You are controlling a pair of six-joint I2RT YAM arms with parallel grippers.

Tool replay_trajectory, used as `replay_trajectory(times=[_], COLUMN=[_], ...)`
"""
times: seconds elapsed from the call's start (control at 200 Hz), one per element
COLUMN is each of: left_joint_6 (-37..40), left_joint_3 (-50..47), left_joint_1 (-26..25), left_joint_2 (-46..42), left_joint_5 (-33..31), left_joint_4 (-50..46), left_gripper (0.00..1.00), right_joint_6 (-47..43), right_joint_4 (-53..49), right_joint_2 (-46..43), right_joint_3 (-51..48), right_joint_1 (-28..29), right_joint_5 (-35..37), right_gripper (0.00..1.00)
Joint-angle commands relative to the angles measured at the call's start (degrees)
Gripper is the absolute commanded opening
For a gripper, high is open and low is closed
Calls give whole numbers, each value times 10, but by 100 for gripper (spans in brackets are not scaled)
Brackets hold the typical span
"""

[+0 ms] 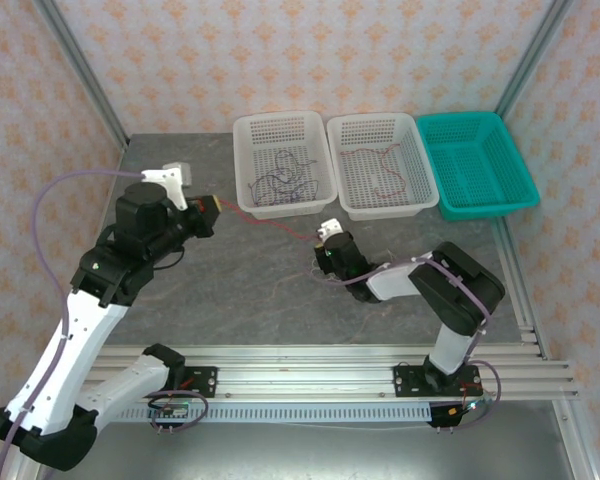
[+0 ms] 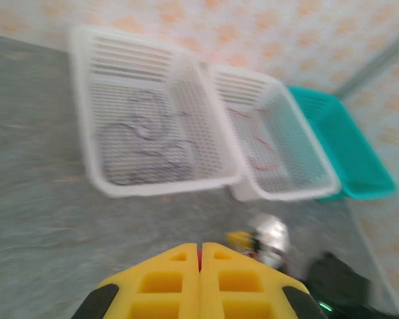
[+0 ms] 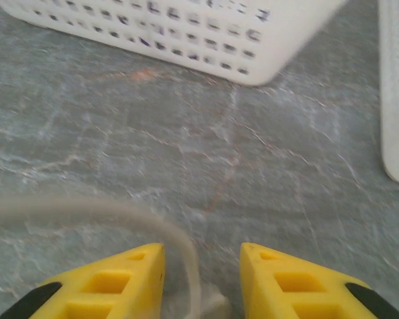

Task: Untangle the cables

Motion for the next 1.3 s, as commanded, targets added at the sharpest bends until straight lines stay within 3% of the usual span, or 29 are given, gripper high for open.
replay_trajectory(times=[0.0,0.13,0.225,0.345,0.425,0.53,0.666,0.721,0.791,0.911,1.086,1.296], left_joint_6=[26,32,31,27,24,34,29,13,6,11,30,61], left_joint_3=[23,16,6,-21,-29,-36,-72,-96,-115,-122,-98,-80], left_joint_1=[50,95,105,105,105,105,104,102,90,69,64,61], left_joint_2=[-35,-57,-57,-44,-37,-31,-10,1,10,10,5,-14], left_joint_5=[-117,-132,-88,5,-5,9,161,199,211,199,184,143], left_joint_4=[-49,-54,-38,4,1,3,74,107,128,134,102,38], left_gripper=[0,0,0,0,0,0,0,0,0,0,0,0], right_joint_6=[54,81,81,78,83,86,46,27,-2,-35,-110,-158], right_joint_4=[-24,-37,-34,-49,-52,-61,-83,-95,-129,-137,-85,-154], right_joint_2=[-26,-53,-70,-94,-117,-161,-239,-261,-274,-244,-98,57], right_joint_3=[-36,-62,-78,-83,-92,-105,-102,-95,-72,-32,36,153], right_joint_1=[-21,-44,-56,-59,-59,-61,-54,-46,-29,8,37,45], right_joint_5=[50,57,43,38,39,4,-219,-279,-299,-288,-253,-81], right_gripper=[36,39,32,32,34,43,77,82,84,85,86,84])
